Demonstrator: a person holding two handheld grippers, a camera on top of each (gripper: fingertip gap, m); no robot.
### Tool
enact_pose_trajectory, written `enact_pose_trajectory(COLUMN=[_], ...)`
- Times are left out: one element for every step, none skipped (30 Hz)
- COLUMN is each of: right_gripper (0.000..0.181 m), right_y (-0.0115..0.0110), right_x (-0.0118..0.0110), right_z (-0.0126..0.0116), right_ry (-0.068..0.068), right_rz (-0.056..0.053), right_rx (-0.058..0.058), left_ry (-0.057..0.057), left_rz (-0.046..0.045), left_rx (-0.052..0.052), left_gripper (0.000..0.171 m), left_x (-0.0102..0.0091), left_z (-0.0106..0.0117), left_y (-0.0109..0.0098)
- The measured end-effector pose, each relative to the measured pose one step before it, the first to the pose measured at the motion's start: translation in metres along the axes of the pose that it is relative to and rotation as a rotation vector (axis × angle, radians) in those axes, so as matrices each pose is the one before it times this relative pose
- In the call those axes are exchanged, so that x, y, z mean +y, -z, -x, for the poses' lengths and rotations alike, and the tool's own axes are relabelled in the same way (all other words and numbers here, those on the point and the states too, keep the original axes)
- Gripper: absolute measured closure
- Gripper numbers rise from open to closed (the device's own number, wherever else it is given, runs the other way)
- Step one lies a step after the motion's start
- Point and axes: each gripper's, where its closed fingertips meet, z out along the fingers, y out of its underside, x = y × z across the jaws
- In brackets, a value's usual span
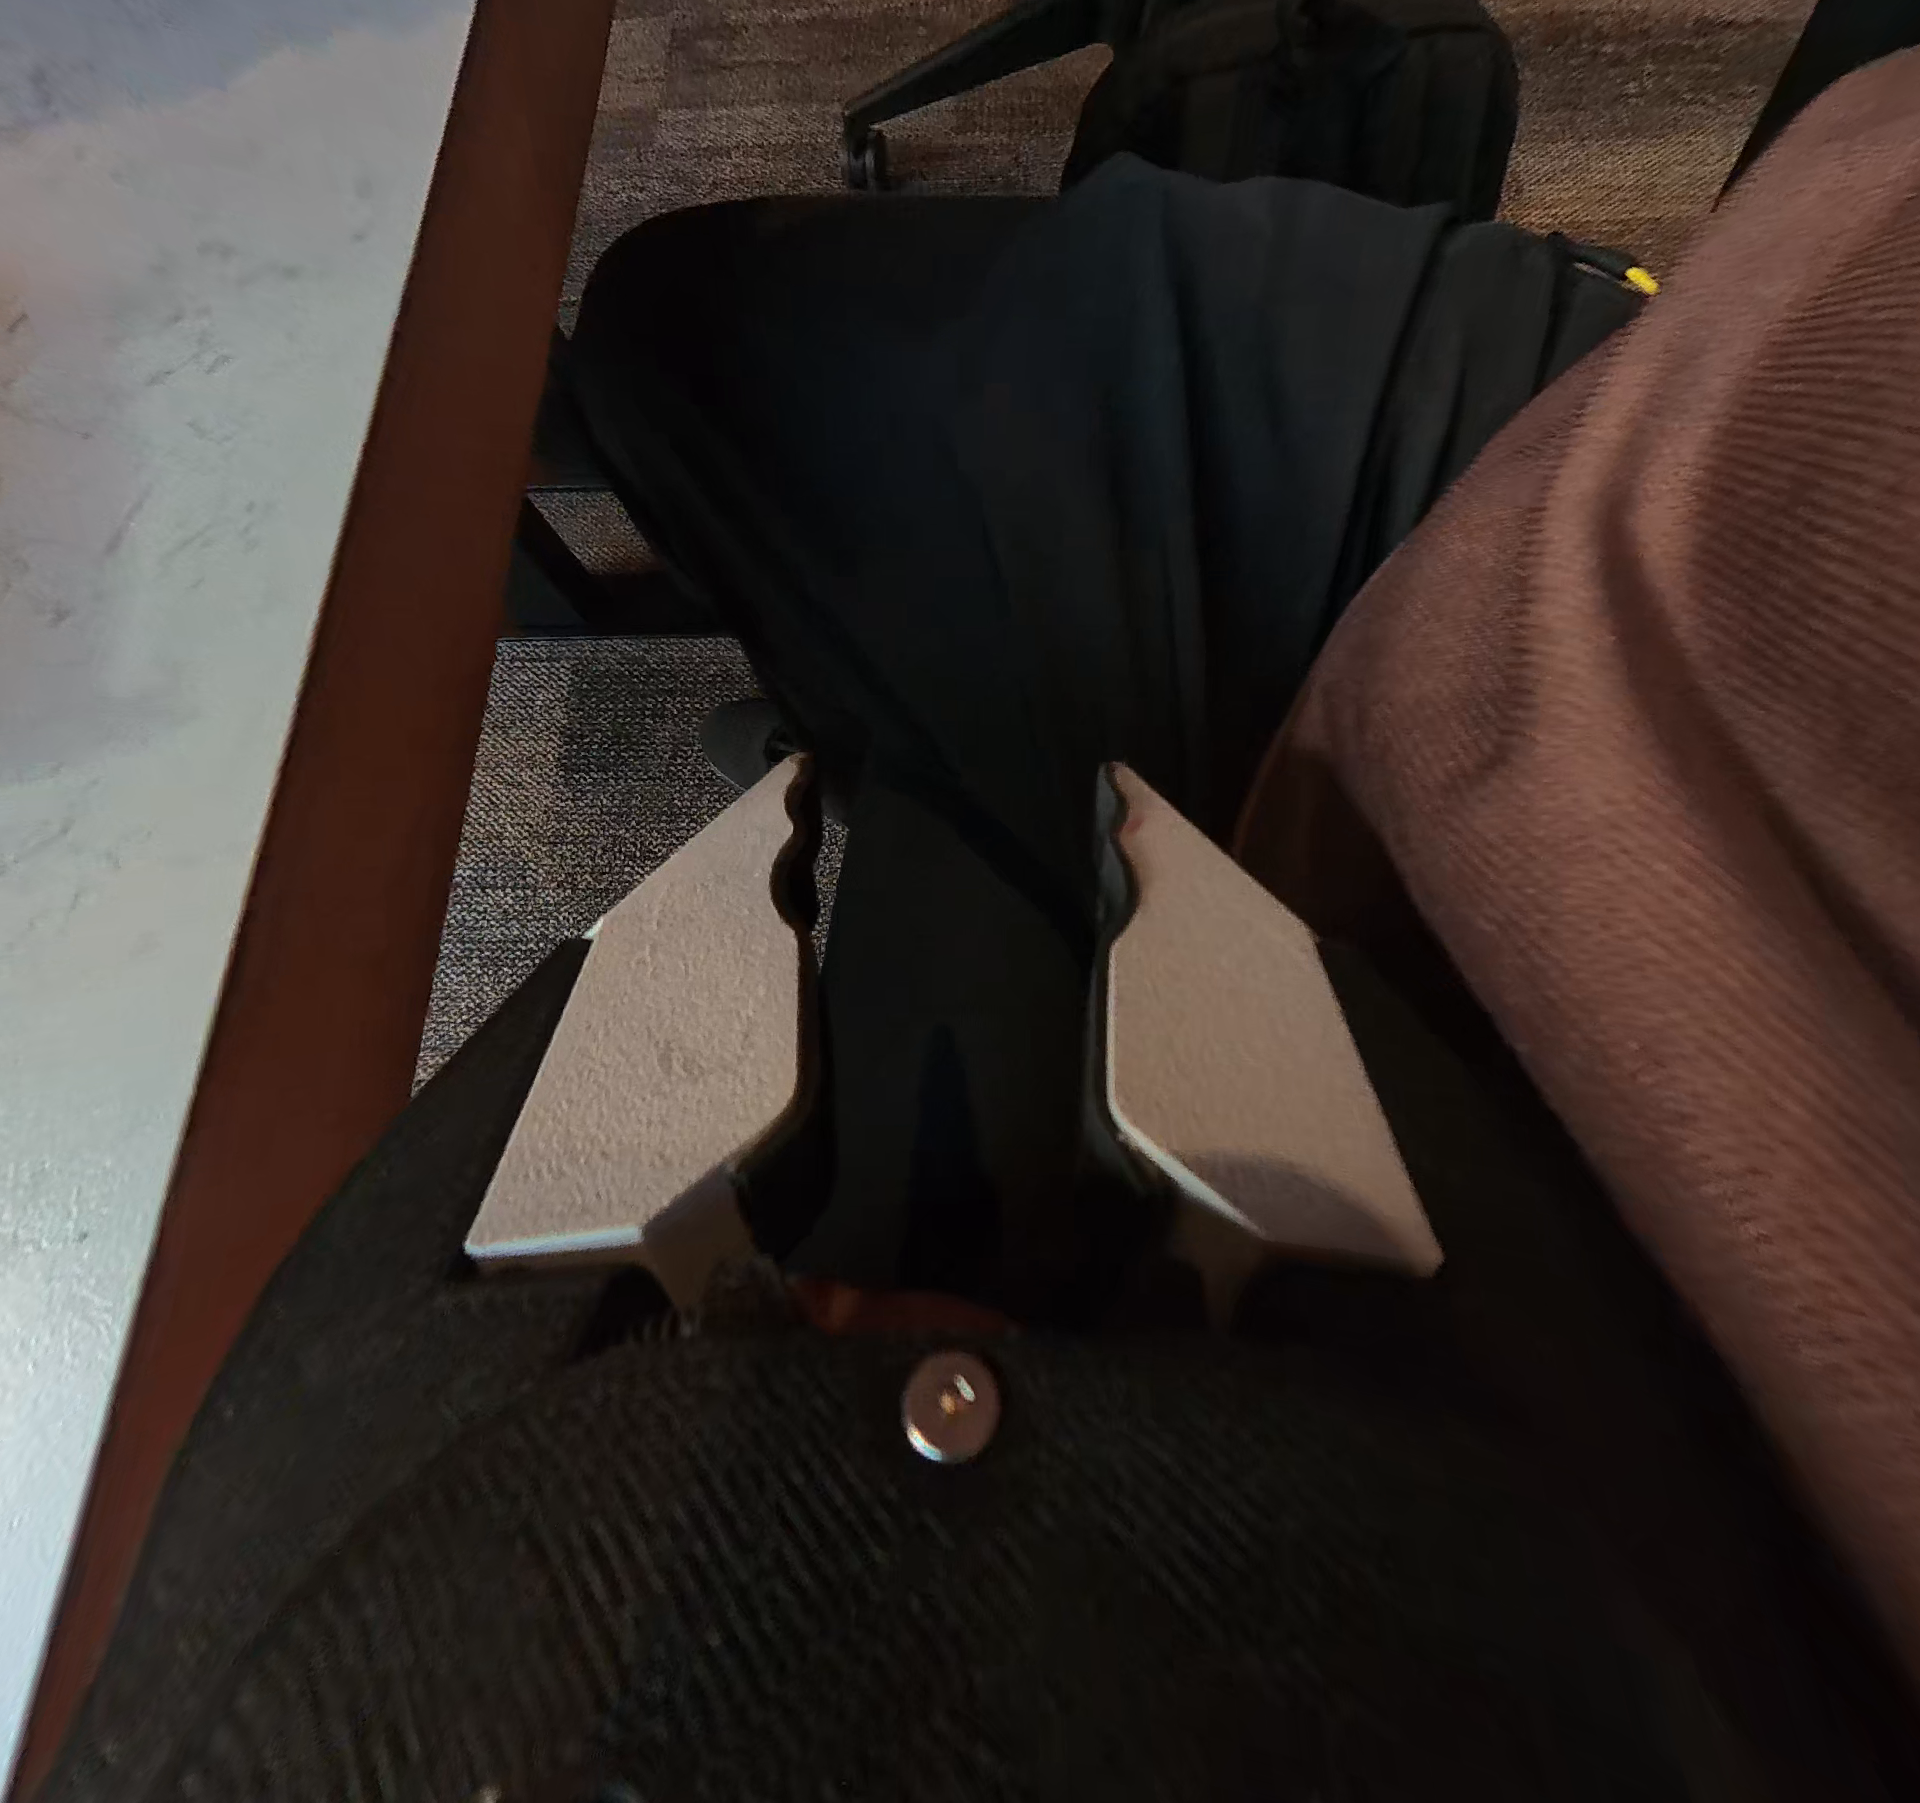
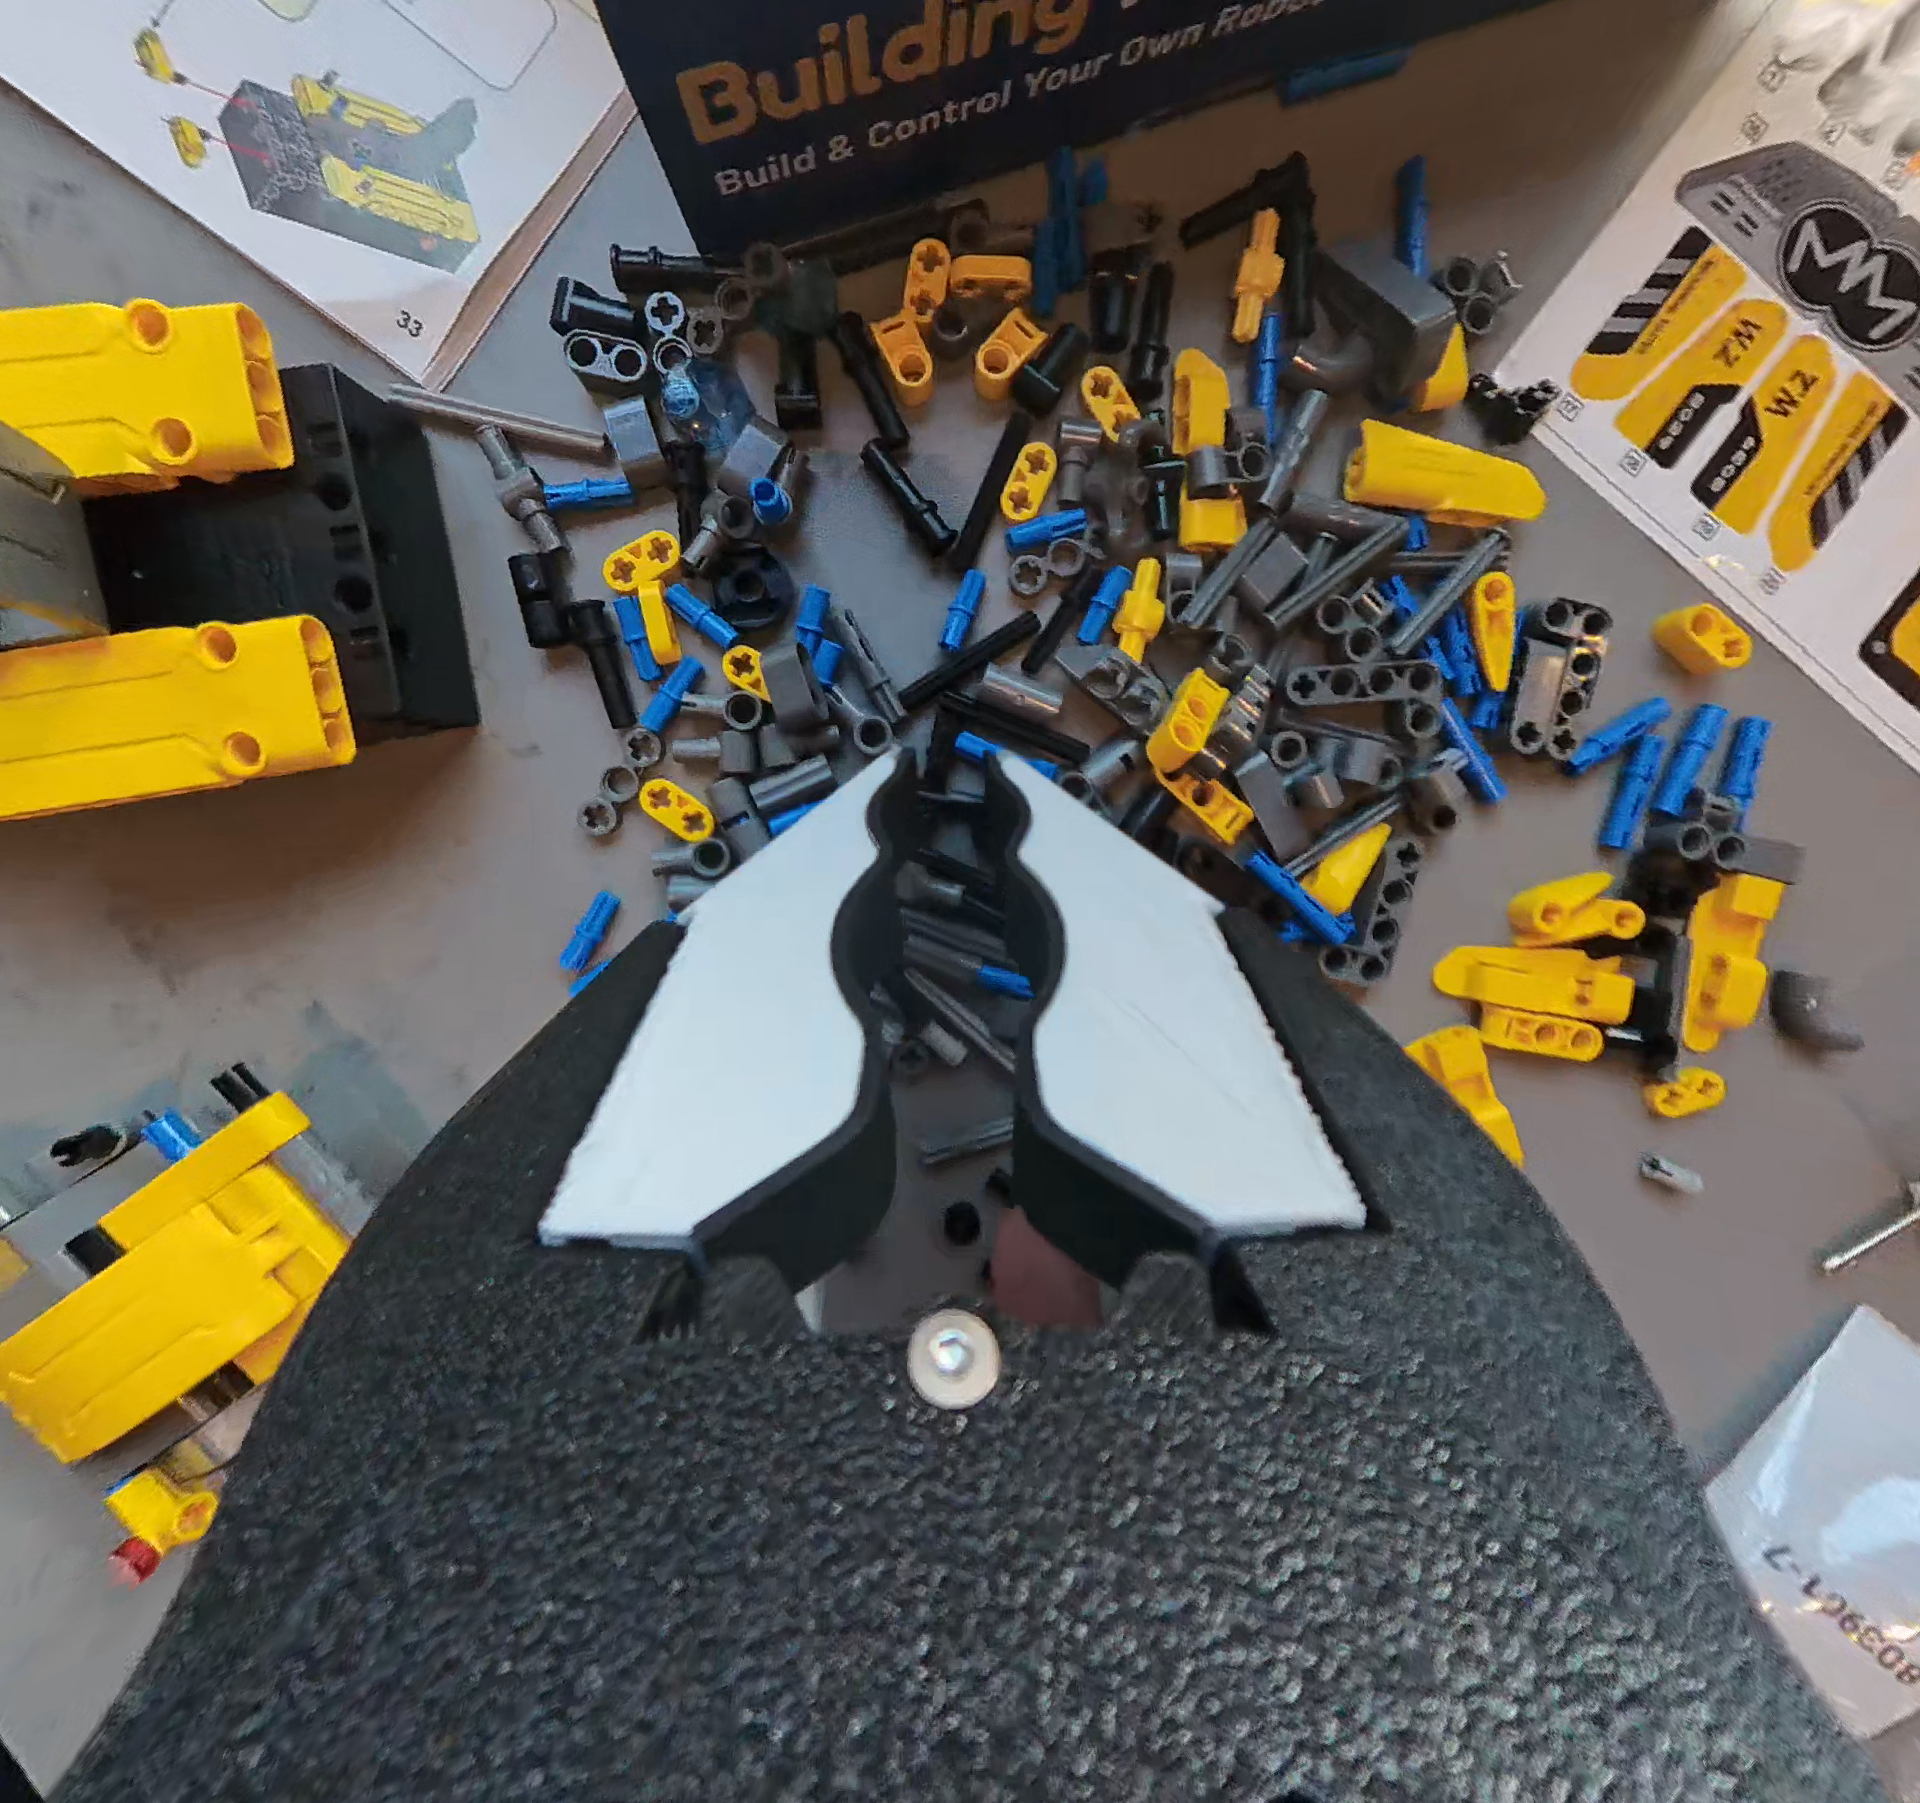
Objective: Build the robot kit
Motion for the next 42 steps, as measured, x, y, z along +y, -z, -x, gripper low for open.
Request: enact_pose_trajectory(right_gripper=[0.172, 0.172, 0.174, 0.175, 0.175, 0.175, 0.176, 0.177, 0.177, 0.177, 0.178, 0.178, 0.178, 0.179, 0.179, 0.179, 0.180, 0.179, 0.177, 0.177, 0.176, 0.173, 0.174, 0.172, 0.173, 0.178, 0.180, 0.180, 0.180, 0.180, 0.180, 0.180, 0.180, 0.180, 0.180, 0.179, 0.179, 0.179, 0.179, 0.179, 0.179, 0.179], right_y=[-0.00162, -0.00098, -0.00026, -0.00022, -0.00003, 0.00010, -0.00003, 0.00020, 0.00093, 0.00130, 0.00119, 0.00063, -0.00062, -0.00155, -0.00178, -0.00097, 0.00007, -0.00013, -0.00025, -0.00055, -0.00139, -0.00140, -0.00046, -0.00013, -0.00022, -0.00029, -0.00015, 0.00051, 0.00122, 0.00236, 0.00356, 0.00454, 0.00563, 0.00678, 0.00788, 0.00866, 0.00912, 0.00895, 0.00837, 0.00689, 0.00508, 0.00278], right_x=[-0.00020, -0.00047, -0.00122, -0.00010, 0.00024, 0.00042, 0.00034, -0.00005, -0.00072, -0.00150, -0.00150, -0.00042, 0.00123, 0.00281, 0.00269, 0.00053, -0.00112, 0.00009, 0.00014, -0.00023, 0.00077, 0.00049, -0.00046, -0.00025, -0.00002, -0.00037, -0.00027, 0.00015, 0.00045, -0.00016, -0.00055, -0.00080, -0.00059, 0.00030, 0.00186, 0.00324, 0.00512, 0.00733, 0.00934, 0.01046, 0.01111, 0.01192], right_z=[-0.00011, -0.00068, -0.00101, -0.00089, -0.00068, -0.00006, 0.00049, 0.00035, -0.00065, -0.00065, -0.00019, 0.00008, 0.00008, -0.00014, 0.00016, 0.00137, 0.00172, 0.00043, -0.00029, 0.00048, 0.00050, 0.00050, 0.00052, 0.00035, 0.00090, 0.00147, 0.00060, 0.00031, 0.00049, 0.00011, -0.00024, 0.00014, 0.00080, 0.00179, 0.00350, 0.00495, 0.00545, 0.00566, 0.00610, 0.00651, 0.00677, 0.00768], right_ry=[0.0058, 0.0049, 0.0014, -0.0013, -0.0011, 0.0010, 0.0016, 0.0001, -0.0028, -0.0055, -0.0067, -0.0050, -0.0002, 0.0058, 0.0093, 0.0080, 0.0028, 0.0002, 0.0010, 0.0006, -0.0025, -0.0046, -0.0057, -0.0059, -0.0031, 0.0018, 0.0063, 0.0119, 0.0144, 0.0083, -0.0016, -0.0080, -0.0090, -0.0061, -0.0022, 0.0018, 0.0037, 0.0022, -0.0007, -0.0053, -0.0114, -0.0134], right_rz=[0.0102, 0.0086, 0.0038, 0.0080, 0.0092, 0.0097, 0.0078, 0.0052, 0.0000, -0.0064, -0.0080, -0.0031, 0.0068, 0.0163, 0.0161, 0.0019, -0.0068, 0.0034, 0.0022, 0.0003, 0.0057, 0.0053, -0.0019, -0.0004, 0.0000, -0.0029, -0.0035, -0.0005, -0.0016, -0.0069, -0.0129, -0.0170, -0.0177, -0.0155, -0.0115, -0.0085, -0.0052, 0.0002, 0.0044, 0.0047, 0.0046, 0.0088], right_rx=[0.0031, 0.0019, 0.0010, 0.0037, 0.0024, -0.0007, -0.0040, -0.0044, -0.0006, -0.0011, -0.0048, -0.0058, -0.0026, 0.0022, 0.0040, -0.0013, -0.0050, 0.0005, 0.0019, -0.0050, -0.0073, -0.0074, -0.0078, -0.0064, -0.0086, -0.0077, 0.0024, 0.0085, 0.0085, 0.0094, 0.0079, 0.0025, -0.0001, 0.0001, -0.0006, -0.0003, 0.0032, 0.0064, 0.0053, 0.0023, -0.0025, -0.0096], left_ry=[0.0046, 0.0053, 0.0067, 0.0064, 0.0034, -0.0017, -0.0049, -0.0049, -0.0033, -0.0028, -0.0020, -0.0002, 0.0015, 0.0018, 0.0004, -0.0001, 0.0003, 0.0010, 0.0019, 0.0016, 0.0001, -0.0009, -0.0011, -0.0007, -0.0003, -0.0002, 0.0000, -0.0005, -0.0012, -0.0015, -0.0010, -0.0012, -0.0018, -0.0021, -0.0018, -0.0018, -0.0020, -0.0013, -0.0001, 0.0010, 0.0006, -0.0006], left_rz=[-0.00195, -0.00307, -0.00310, -0.00226, -0.00208, -0.00125, -0.00132, -0.00162, -0.00039, 0.00038, -0.00070, -0.00137, -0.00120, -0.00066, -0.00096, -0.00152, -0.00091, -0.00079, 0.00029, 0.00093, -0.00034, -0.00012, 0.00054, 0.00172, 0.00211, 0.00070, -0.00060, -0.00070, 0.00006, 0.00063, 0.00016, -0.00025, -0.00002, 0.00034, 0.00095, 0.00156, 0.00079, -0.00010, 0.00006, 0.00017, -0.00153, -0.00137], left_rx=[0.0002, 0.0005, 0.0021, 0.0040, 0.0026, 0.0009, -0.0012, -0.0006, 0.0011, 0.0012, -0.0012, -0.0008, 0.0012, 0.0004, -0.0005, -0.0010, -0.0013, -0.0011, 0.0001, 0.0003, -0.0004, -0.0012, -0.0009, -0.0006, -0.0008, 0.0001, 0.0014, 0.0015, 0.0006, 0.0006, 0.0003, 0.0009, 0.0000, -0.0010, -0.0011, -0.0015, -0.0023, -0.0026, -0.0010, 0.0012, 0.0022, 0.0015], left_gripper=[0.121, 0.121, 0.121, 0.121, 0.121, 0.121, 0.121, 0.121, 0.121, 0.121, 0.121, 0.121, 0.121, 0.121, 0.121, 0.121, 0.121, 0.121, 0.121, 0.121, 0.121, 0.121, 0.121, 0.121, 0.121, 0.121, 0.121, 0.121, 0.121, 0.121, 0.121, 0.121, 0.121, 0.121, 0.121, 0.121, 0.121, 0.121, 0.121, 0.121, 0.121, 0.121], left_x=[-0.00005, -0.00016, 0.00022, -0.00017, -0.00035, -0.00035, -0.00037, -0.00034, -0.00004, 0.00010, -0.00004, -0.00017, -0.00009, 0.00008, -0.00006, -0.00017, -0.00014, -0.00007, 0.00028, 0.00018, -0.00001, -0.00007, -0.00003, 0.00037, 0.00035, 0.00008, -0.00021, -0.00017, -0.00003, 0.00004, -0.00005, -0.00009, -0.00013, -0.00012, 0.00010, 0.00029, 0.00013, -0.00002, -0.00005, -0.00011, -0.00050, -0.00047], left_z=[0.00065, 0.00062, -0.00031, -0.00006, -0.00029, -0.00046, -0.00044, -0.00053, -0.00083, -0.00079, -0.00017, -0.00007, -0.00025, -0.00003, 0.00006, 0.00009, 0.00020, 0.00019, 0.00003, -0.00009, -0.00003, 0.00002, 0.00009, 0.00001, 0.00017, 0.00002, -0.00024, -0.00037, -0.00028, -0.00024, -0.00018, -0.00047, -0.00028, -0.00005, -0.00001, -0.00003, 0.00023, 0.00030, 0.00009, -0.00029, -0.00059, -0.00062], left_y=[0.00036, 0.00034, 0.00007, 0.00028, 0.00025, 0.00034, 0.00034, 0.00025, 0.00034, 0.00028, 0.00036, 0.00040, 0.00032, 0.00031, 0.00034, 0.00041, 0.00023, 0.00030, 0.00014, 0.00013, 0.00002, 0.00009, -0.00008, -0.00019, -0.00026, -0.00012, -0.00004, -0.00012, -0.00002, -0.00016, -0.00006, -0.00006, 0.00002, 0.00000, 0.00004, 0.00006, 0.00009, 0.00015, -0.00006, 0.00002, -0.00011, -0.00024])
